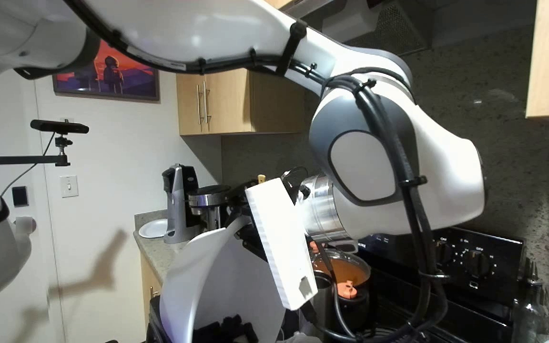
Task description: Pick up the white dish from the stove, pour some some of its contents in the bowl and put the back on the stove.
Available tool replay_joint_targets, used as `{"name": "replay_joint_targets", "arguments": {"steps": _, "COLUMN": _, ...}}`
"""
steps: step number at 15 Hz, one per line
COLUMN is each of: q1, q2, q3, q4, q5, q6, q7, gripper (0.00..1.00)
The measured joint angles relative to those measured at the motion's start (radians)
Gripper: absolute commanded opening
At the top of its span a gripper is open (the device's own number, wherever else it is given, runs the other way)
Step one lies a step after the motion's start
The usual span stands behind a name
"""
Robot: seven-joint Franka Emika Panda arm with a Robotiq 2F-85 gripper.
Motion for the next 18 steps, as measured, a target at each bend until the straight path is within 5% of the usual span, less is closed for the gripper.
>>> {"name": "replay_joint_targets", "arguments": {"steps": 18, "q1": -0.01, "q2": 0.03, "q3": 0.009, "q4": 0.087, "q5": 0.006, "q6": 0.061, "q7": 0.0, "gripper": 0.02}}
